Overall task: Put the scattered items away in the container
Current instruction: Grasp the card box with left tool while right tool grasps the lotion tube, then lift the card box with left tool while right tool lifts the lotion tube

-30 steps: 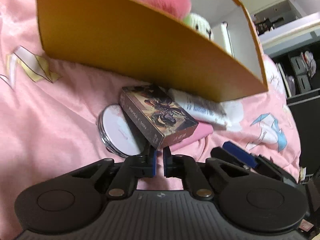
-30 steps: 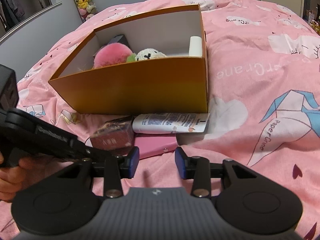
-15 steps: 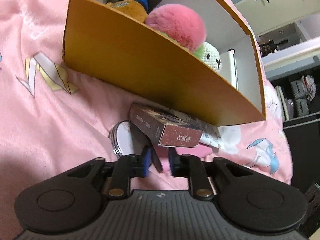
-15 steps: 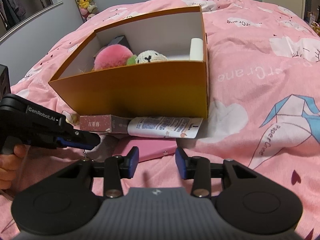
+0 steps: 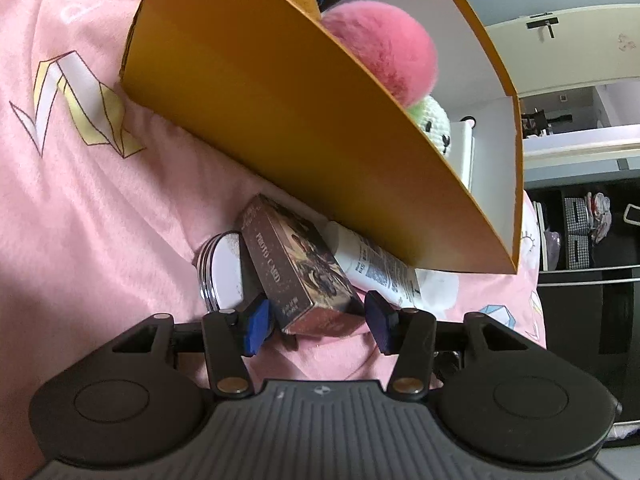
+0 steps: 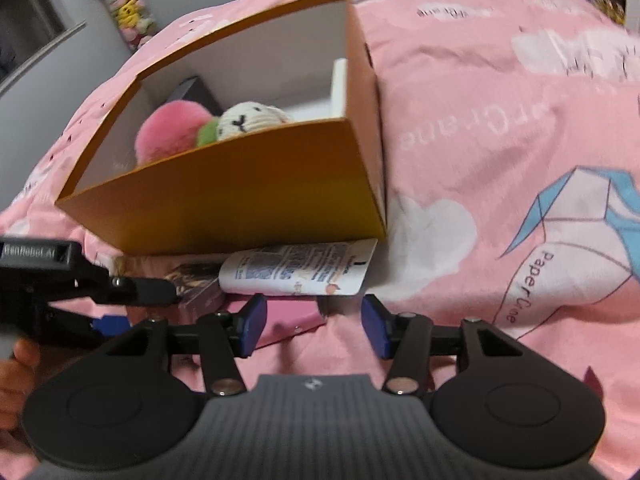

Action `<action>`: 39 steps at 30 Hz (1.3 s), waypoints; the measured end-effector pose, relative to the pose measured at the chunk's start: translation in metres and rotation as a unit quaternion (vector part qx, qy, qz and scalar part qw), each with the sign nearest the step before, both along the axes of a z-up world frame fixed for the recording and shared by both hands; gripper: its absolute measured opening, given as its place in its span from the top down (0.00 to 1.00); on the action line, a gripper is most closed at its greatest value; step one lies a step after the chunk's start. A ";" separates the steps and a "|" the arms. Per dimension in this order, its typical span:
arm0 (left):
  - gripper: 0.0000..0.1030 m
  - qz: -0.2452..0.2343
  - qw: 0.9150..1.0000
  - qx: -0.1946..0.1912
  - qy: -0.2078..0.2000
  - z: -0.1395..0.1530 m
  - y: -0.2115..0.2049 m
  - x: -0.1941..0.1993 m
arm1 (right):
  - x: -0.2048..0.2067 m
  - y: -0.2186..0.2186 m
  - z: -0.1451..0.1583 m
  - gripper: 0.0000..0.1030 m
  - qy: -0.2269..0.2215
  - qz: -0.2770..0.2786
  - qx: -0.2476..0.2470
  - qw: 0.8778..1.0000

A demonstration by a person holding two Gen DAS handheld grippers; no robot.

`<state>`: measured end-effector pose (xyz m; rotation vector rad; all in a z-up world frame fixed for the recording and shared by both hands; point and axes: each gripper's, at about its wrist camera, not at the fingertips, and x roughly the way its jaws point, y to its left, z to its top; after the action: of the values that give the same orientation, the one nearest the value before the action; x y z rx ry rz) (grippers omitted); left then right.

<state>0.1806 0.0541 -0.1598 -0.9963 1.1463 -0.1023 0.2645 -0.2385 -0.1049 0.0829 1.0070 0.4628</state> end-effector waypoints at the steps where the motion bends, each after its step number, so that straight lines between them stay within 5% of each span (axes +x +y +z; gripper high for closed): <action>1: 0.44 0.000 1.000 0.000 0.001 -0.001 -0.001 0.002 | 0.004 -0.001 -0.002 0.46 0.008 -0.005 0.008 1.000; 10: 0.49 0.013 1.000 -0.008 -0.001 -0.002 0.001 0.003 | 0.034 -0.016 -0.024 0.47 0.074 -0.060 0.098 0.991; 12: 0.54 0.012 1.000 -0.004 -0.002 -0.001 0.001 0.003 | 0.036 -0.018 -0.026 0.58 0.078 -0.065 0.109 0.989; 15: 0.67 0.009 1.000 0.024 -0.003 0.005 0.000 0.001 | 0.034 -0.018 -0.023 0.69 0.068 -0.065 0.119 0.988; 25: 0.75 -0.010 0.994 0.107 -0.024 0.032 0.002 -0.014 | 0.007 0.011 0.014 0.92 0.006 0.004 0.119 0.993; 32: 0.75 -0.020 0.989 0.140 -0.039 0.051 0.011 -0.029 | -0.007 0.027 0.034 0.92 -0.032 0.048 0.114 0.992; 39: 0.75 -0.079 0.972 0.214 -0.055 0.080 0.022 -0.045 | -0.017 0.043 0.043 0.93 -0.054 0.087 0.115 0.988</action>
<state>0.1356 0.0763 -0.0803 -0.5108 1.0850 -0.0330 0.2476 -0.1958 -0.0622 0.1758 0.8543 0.7360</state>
